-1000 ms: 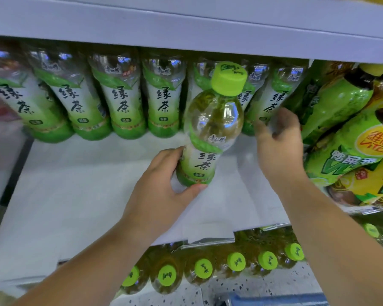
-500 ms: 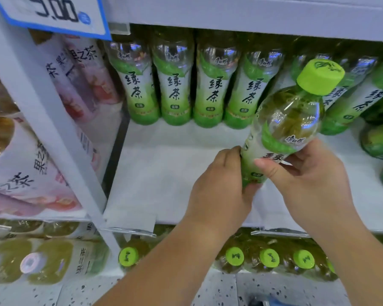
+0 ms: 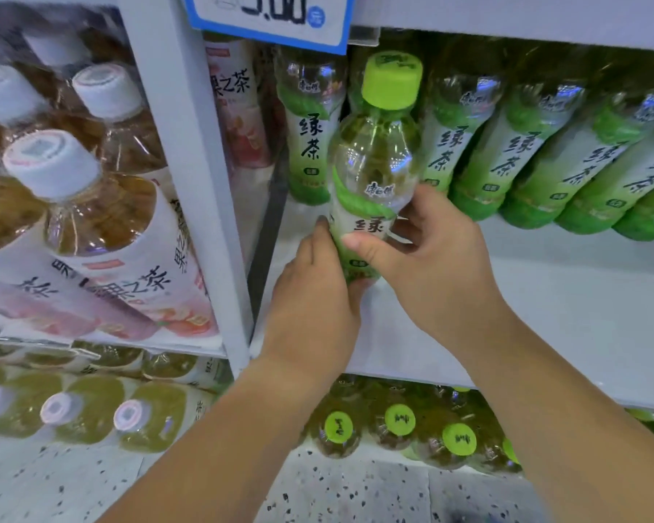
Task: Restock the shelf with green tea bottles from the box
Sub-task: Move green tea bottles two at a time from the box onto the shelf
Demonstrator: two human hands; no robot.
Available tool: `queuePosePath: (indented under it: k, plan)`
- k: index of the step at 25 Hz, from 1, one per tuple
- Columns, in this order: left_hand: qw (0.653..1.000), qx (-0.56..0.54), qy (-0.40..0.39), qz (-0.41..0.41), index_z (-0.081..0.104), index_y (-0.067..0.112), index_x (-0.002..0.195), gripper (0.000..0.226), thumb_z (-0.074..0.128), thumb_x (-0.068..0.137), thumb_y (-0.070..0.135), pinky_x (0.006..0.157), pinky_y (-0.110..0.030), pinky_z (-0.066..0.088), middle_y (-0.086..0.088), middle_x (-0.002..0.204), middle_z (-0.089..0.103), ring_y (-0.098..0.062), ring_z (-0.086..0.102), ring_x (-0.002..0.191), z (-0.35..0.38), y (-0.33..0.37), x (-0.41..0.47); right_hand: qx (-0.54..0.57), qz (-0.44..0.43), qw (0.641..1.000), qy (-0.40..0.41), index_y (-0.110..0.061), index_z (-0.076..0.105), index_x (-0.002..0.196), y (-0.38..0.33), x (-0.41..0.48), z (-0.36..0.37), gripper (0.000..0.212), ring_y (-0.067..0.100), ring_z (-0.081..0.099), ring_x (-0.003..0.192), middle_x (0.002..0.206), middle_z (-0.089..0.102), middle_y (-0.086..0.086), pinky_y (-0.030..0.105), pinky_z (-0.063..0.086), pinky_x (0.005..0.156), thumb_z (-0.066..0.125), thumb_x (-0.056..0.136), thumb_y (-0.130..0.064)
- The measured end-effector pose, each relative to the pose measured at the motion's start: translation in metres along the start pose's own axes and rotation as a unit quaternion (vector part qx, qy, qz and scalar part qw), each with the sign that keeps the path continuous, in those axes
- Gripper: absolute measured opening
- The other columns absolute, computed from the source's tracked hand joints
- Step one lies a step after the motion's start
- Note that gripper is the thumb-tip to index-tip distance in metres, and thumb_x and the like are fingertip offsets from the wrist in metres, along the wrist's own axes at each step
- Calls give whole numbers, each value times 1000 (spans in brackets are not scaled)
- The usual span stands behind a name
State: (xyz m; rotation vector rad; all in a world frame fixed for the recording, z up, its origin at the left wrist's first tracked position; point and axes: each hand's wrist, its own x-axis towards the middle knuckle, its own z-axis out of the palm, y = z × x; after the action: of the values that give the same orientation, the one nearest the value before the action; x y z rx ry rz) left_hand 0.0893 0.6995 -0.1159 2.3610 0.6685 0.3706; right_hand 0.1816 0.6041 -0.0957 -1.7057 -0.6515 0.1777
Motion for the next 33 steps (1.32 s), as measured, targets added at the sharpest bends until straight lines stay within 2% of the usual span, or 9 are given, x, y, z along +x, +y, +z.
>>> queuePosePath:
  k: [4,9,13,16,19,23,27,30,33]
  plan:
    - [999,-8,29,-39,29,10,154,66,61,97,22,101,-45,43,-10,143,48,-29,49,130,-9,-14,13,-18,-11,999,-32,-19,67,120,0,22,25,45,6,71,101,106,75,-11,35,60,88,82,77,-22]
    - [990,-89,68,-83,34,9,149,60,59,96,15,106,-46,43,-12,140,53,-30,50,130,-5,-18,30,-53,-23,998,-26,-13,65,123,0,40,42,49,8,71,98,107,75,-4,37,60,87,80,77,-20]
    - [982,-95,61,-152,45,8,137,50,63,96,31,108,-47,40,-15,137,54,-33,48,132,1,-24,36,-70,-29,997,-8,-9,65,118,-2,46,49,43,10,72,96,104,75,0,33,60,85,81,79,-18]
    - [979,-105,52,-167,42,9,141,58,66,94,34,113,-46,37,-14,144,51,-32,43,138,1,-26,39,-82,-33,996,17,-9,66,112,-2,48,56,38,10,72,91,98,75,0,34,60,81,82,79,-17]
    - [972,-138,65,-180,46,11,135,53,69,92,33,111,-46,41,-11,140,55,-31,47,136,2,-27,41,-88,-34,995,39,-12,68,108,-3,48,61,35,3,71,89,96,75,-6,28,60,79,83,77,-18]
    - [973,-139,60,-176,46,10,137,56,69,91,32,110,-46,42,-11,141,55,-31,48,135,1,-25,41,-63,-22,997,29,-9,66,118,-4,45,62,43,6,71,100,106,75,-4,27,59,86,83,80,-15]
    - [974,-155,37,-163,43,9,138,60,68,89,33,111,-47,39,-14,144,51,-33,45,137,-3,-22,35,-38,42,998,5,-10,64,125,-4,39,57,43,13,68,108,114,72,0,30,57,91,79,86,-23]
    - [979,-158,14,-128,31,12,151,74,67,90,32,117,-45,32,-11,155,40,-28,35,146,-13,-18,20,-56,101,993,7,-15,61,130,-8,25,47,41,6,63,110,117,67,-7,16,51,90,69,94,-33]
    - [975,-194,-13,-112,30,19,154,71,63,92,32,119,-41,31,-3,157,41,-21,36,145,-28,-13,6,-44,149,988,24,-29,57,122,-12,4,28,24,-19,57,93,108,59,-24,-1,41,75,61,99,-36]
